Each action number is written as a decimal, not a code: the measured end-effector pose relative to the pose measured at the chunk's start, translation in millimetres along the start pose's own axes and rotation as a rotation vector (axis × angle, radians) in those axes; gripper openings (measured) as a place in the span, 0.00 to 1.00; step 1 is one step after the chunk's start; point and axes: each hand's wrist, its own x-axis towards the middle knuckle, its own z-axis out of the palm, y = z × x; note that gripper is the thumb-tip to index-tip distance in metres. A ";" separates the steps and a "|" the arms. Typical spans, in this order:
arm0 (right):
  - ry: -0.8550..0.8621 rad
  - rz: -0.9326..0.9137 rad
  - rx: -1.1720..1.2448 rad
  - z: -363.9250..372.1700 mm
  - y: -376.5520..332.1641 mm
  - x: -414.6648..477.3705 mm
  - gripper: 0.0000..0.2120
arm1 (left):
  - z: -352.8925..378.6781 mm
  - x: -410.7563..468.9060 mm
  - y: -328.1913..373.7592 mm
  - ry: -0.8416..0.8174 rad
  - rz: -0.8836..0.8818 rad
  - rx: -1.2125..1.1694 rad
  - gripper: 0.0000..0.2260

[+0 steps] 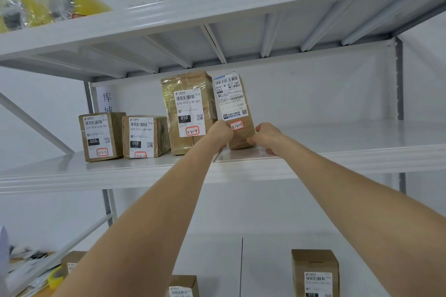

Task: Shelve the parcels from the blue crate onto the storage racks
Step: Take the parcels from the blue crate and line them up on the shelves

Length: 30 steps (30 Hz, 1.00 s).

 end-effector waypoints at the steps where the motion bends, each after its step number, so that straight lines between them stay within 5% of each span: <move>1: 0.001 -0.001 -0.001 -0.1 0.1 0.2 0.20 | -0.7 -0.8 0.2 -0.002 -0.002 0.001 0.17; 7: 0.029 -0.007 -0.012 -2.8 -0.5 -3.5 0.22 | -5.9 -12.7 5.5 0.050 0.035 0.105 0.09; 30: 0.233 -0.137 -0.142 -40.2 36.4 -98.7 0.24 | 33.4 -116.0 25.2 0.200 0.104 0.177 0.19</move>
